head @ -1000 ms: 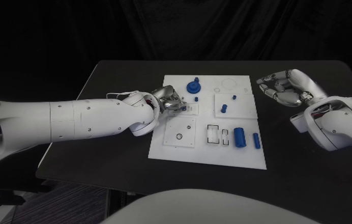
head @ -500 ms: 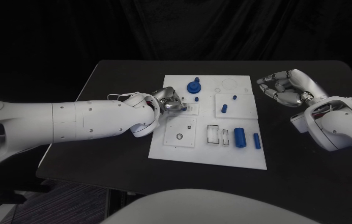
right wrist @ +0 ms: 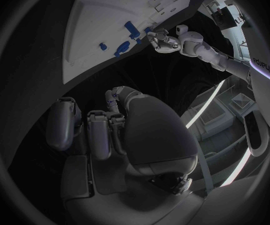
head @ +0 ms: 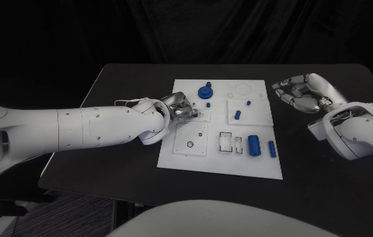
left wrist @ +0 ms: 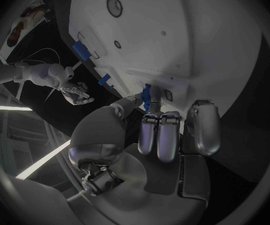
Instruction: Assemble the parts on the task board
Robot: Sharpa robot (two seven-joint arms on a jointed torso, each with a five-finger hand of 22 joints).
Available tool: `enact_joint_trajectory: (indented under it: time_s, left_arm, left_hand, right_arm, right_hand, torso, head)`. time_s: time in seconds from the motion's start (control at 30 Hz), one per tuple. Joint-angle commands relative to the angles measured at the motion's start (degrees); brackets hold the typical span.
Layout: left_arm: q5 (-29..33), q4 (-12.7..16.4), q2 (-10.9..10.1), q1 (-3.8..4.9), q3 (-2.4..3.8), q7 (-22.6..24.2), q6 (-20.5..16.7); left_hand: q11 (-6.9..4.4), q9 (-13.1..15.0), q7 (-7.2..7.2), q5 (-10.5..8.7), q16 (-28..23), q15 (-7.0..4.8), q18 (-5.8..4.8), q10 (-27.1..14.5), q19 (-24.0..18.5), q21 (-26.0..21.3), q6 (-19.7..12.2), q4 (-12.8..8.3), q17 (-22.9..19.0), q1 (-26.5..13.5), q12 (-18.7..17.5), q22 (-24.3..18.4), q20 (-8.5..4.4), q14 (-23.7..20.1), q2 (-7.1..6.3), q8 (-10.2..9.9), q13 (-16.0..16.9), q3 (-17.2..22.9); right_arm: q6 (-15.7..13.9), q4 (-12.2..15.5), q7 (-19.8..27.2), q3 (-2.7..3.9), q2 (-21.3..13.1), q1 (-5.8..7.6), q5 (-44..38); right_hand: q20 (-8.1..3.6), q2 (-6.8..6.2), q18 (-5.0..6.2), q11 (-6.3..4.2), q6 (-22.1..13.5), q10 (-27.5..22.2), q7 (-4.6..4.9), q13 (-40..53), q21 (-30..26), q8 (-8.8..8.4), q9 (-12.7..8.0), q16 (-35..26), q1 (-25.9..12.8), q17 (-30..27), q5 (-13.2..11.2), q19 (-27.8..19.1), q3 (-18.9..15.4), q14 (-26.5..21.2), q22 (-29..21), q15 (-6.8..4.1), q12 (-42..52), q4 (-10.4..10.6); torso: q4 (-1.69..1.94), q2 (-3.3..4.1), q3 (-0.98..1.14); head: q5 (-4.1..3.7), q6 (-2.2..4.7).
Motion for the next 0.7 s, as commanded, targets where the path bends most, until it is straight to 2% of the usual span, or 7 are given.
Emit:
enact_joint_trajectory:
  time_s: [0.03, 0.27, 0.5, 0.57, 0.63, 0.67, 0.7]
  left_arm:
    - [-0.18, -0.30, 0.17, -0.49, -0.12, 0.80, 0.60]
    - [-0.19, -0.49, 0.43, -1.01, -0.12, 1.03, 1.16]
    - [-0.19, -0.51, 0.45, -1.30, -0.12, 0.34, 2.50]
    - [-0.19, -0.50, 0.42, -1.35, -0.12, -0.09, 3.14]
    - [-0.19, -0.50, 0.40, -1.37, -0.12, -0.52, 3.72]
    - [-0.20, -0.51, 0.39, -1.39, -0.12, -0.79, 4.10]
    - [-0.20, -0.51, 0.38, -1.40, -0.12, -1.01, 4.40]
  left_hand:
    - [-0.50, -0.09, -1.36, -0.37, 0.15, -0.33, 0.62, 5.95, 0.00, -0.19, 1.02, -0.82, 15.09, 0.42, 0.21, 10.10, -0.46, 6.06, 0.53, 0.33, 15.08, 1.21]
    - [-0.51, 0.01, -1.37, -0.60, 0.15, -0.34, 0.63, 5.95, -0.02, -0.27, 0.94, -0.63, 15.09, 0.64, 0.21, 10.08, -0.47, 6.06, 0.54, 0.37, 15.08, 1.03]
    - [-0.54, 0.23, -1.42, -1.22, 0.15, -0.36, 0.63, 5.95, -0.02, -0.29, 0.86, -0.48, 15.09, 1.27, 0.21, 10.09, -0.49, 6.06, 0.44, 0.48, 15.08, 0.70]
    - [-0.53, 0.39, -1.41, -2.34, 0.11, -0.36, 0.68, 5.95, -0.12, -0.57, 0.72, -0.06, 15.00, 1.74, 0.21, 10.02, -0.50, 6.03, 0.38, 0.51, 15.08, 0.25]
    - [-0.49, 0.45, -1.41, -5.11, 0.04, -0.33, 0.73, 5.95, -0.23, -0.89, 0.54, 1.01, 14.88, 2.02, 0.21, 9.94, -0.45, 5.98, 0.40, 0.41, 15.08, -0.70]
    - [-0.47, 0.46, -1.41, -5.37, 0.03, -0.33, 0.73, 5.95, -0.25, -0.94, 0.52, 1.16, 14.86, 2.08, 0.21, 9.93, -0.44, 5.97, 0.38, 0.38, 15.08, -0.85]
    - [-0.39, 0.29, -1.31, -8.11, -0.06, -0.21, 0.80, 5.95, -0.41, -1.38, 0.22, 2.96, 14.69, 2.04, 0.21, 9.82, -0.34, 5.91, 0.26, 0.00, 15.08, -2.65]
  right_arm:
    - [-0.56, 0.14, -0.49, 0.04, -0.13, -0.13, -0.04]
    - [-0.45, 0.23, -0.59, 0.04, -0.25, -0.13, -0.04]
    - [-0.38, 0.30, -0.73, 0.04, -0.40, -0.13, -0.04]
    - [-0.37, 0.30, -0.76, 0.04, -0.40, -0.13, -0.04]
    - [-0.35, 0.29, -0.77, 0.04, -0.40, -0.13, -0.04]
    - [-0.34, 0.30, -0.77, 0.04, -0.40, -0.13, -0.04]
    - [-0.33, 0.30, -0.78, 0.04, -0.41, -0.13, -0.04]
  right_hand:
    - [0.07, 0.03, 0.33, 0.36, 0.01, 4.08, 0.02, 13.32, -0.22, -0.10, -0.08, -0.38, -0.62, 11.09, 0.34, -0.47, 0.24, 4.47, 6.54, 0.13, -0.19, -0.02]
    - [0.07, 0.03, 0.33, 0.36, 0.01, 4.08, 0.02, 13.32, -0.22, -0.10, -0.08, -0.38, -0.62, 11.09, 0.34, -0.47, 0.24, 4.47, 6.54, 0.13, -0.19, -0.02]
    - [0.07, 0.03, 0.33, 0.36, 0.01, 4.08, 0.02, 13.32, -0.22, -0.10, -0.08, -0.38, -0.62, 11.09, 0.34, -0.47, 0.24, 4.47, 6.54, 0.13, -0.19, -0.02]
    - [0.07, 0.04, 0.32, 0.36, 0.02, 4.16, 0.02, 13.40, -0.20, -0.09, -0.09, -0.36, -0.70, 11.11, 0.37, -0.46, 0.32, 4.47, 6.57, 0.13, -0.15, -0.09]
    - [0.07, 0.04, 0.32, 0.36, 0.02, 4.16, 0.02, 13.40, -0.20, -0.09, -0.09, -0.36, -0.70, 11.11, 0.37, -0.46, 0.32, 4.47, 6.57, 0.13, -0.15, -0.09]
    - [0.07, 0.04, 0.32, 0.36, 0.02, 4.16, 0.02, 13.40, -0.20, -0.09, -0.09, -0.36, -0.70, 11.11, 0.37, -0.46, 0.32, 4.47, 6.57, 0.13, -0.15, -0.09]
    - [0.07, 0.04, 0.32, 0.36, 0.02, 4.16, 0.02, 13.40, -0.20, -0.09, -0.09, -0.36, -0.70, 11.11, 0.37, -0.46, 0.32, 4.47, 6.57, 0.13, -0.15, -0.09]
  torso:
    - [-0.02, 0.04, 0.02]
    - [0.07, 0.08, 0.00]
    - [0.03, 0.10, -0.01]
    - [0.01, 0.10, -0.01]
    - [0.00, 0.11, 0.00]
    - [-0.01, 0.11, 0.00]
    - [-0.02, 0.09, 0.00]
  head:
    - [0.04, -0.01]
    - [-0.15, -0.01]
    - [0.01, -0.01]
    - [0.01, -0.01]
    - [0.00, -0.01]
    - [0.00, -0.01]
    - [0.02, -0.01]
